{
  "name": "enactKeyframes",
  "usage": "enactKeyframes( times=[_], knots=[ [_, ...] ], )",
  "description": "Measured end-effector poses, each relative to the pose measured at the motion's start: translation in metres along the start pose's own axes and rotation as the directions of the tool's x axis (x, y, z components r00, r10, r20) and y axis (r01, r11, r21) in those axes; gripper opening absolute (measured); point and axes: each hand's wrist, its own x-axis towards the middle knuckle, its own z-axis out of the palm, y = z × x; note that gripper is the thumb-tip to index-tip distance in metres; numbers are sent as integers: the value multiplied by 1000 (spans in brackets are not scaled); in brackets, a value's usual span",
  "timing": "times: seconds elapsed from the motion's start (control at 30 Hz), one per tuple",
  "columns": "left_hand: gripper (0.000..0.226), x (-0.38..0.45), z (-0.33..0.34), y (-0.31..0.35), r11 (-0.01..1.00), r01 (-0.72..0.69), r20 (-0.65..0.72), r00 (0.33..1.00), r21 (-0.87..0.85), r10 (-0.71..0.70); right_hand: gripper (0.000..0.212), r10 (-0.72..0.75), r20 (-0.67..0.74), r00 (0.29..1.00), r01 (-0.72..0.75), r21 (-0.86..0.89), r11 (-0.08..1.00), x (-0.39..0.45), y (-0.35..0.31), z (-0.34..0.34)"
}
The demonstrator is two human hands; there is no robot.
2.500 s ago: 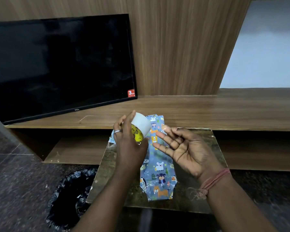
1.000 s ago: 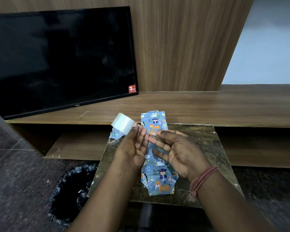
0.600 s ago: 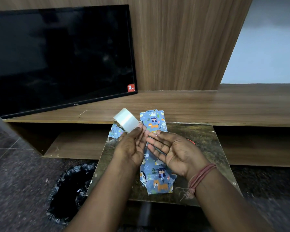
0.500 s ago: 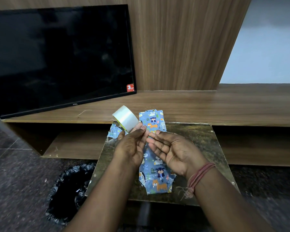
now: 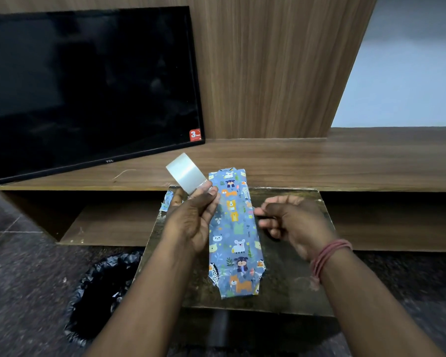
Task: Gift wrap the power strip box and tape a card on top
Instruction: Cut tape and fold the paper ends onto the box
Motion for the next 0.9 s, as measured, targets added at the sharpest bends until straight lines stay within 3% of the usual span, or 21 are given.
enactKeyframes(
  times=[0.1,0.2,0.3,0.4,0.5,0.7,0.8,0.9],
  knots=[
    [49,1,-1,6,999,36,46,998,17,-37,12,-187,-186,965,97,-410,907,20,9,-22],
    [43,0,0,9,995,101,101,990,21,-102,17,-369,-161,915,91,-811,578,39,23,-35],
    [44,-2,1,7,990,118,133,983,72,-127,21,-327,-88,941,56,-912,406,49,34,-33],
    [47,-5,1,7,986,124,147,979,108,-139,23,-301,-72,951,38,-938,344,54,45,-29],
    [53,-4,1,7,985,121,146,980,119,-138,24,-333,-72,940,52,-936,349,60,51,-29],
    [64,-7,0,9,973,135,209,962,188,-174,22,-237,-114,965,-6,-910,415,61,43,-25],
    [65,-7,-3,11,966,155,240,949,206,-204,25,-133,-197,971,-111,-871,479,52,20,-39],
    [63,-6,-6,15,951,135,264,941,279,-211,17,66,-194,979,-193,-763,616,40,1,-59]
  ],
)
